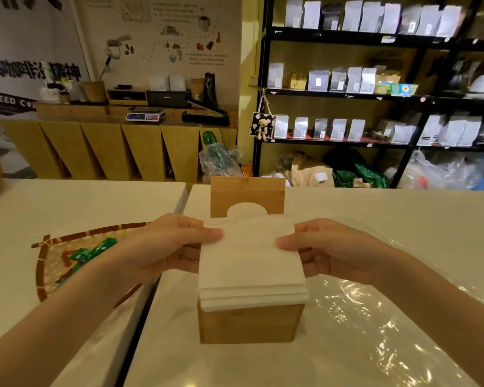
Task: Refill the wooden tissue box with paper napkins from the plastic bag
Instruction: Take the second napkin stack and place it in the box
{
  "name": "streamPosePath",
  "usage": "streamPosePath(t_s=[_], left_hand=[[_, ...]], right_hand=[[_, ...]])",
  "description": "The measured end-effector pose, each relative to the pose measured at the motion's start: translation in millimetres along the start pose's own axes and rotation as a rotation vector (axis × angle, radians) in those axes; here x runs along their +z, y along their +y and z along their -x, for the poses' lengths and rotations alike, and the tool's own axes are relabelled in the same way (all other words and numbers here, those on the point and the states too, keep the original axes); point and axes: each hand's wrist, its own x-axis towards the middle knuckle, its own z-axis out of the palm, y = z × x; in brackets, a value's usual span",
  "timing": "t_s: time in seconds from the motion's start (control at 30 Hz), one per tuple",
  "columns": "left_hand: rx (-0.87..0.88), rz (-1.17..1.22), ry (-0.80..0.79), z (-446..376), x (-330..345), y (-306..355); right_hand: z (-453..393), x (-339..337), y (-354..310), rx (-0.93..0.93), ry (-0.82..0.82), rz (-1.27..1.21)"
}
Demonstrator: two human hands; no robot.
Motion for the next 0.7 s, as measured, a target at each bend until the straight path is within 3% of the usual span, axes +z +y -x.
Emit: streamPosePath(t_s=[0.1, 0.33, 0.7], left_hand=[[0.011, -0.084, 0.028, 0, -3, 1], [0.062, -0.233, 0.187, -8, 1, 1], [0.072, -0.458, 0.252, -9, 2, -7]], right_hand=[[-2, 1, 0, -0.05, 0.084, 0.079], [-2, 5, 12, -0.192, 0.45, 0.408], [-6, 6, 21, -0.179, 0.495, 0.521]])
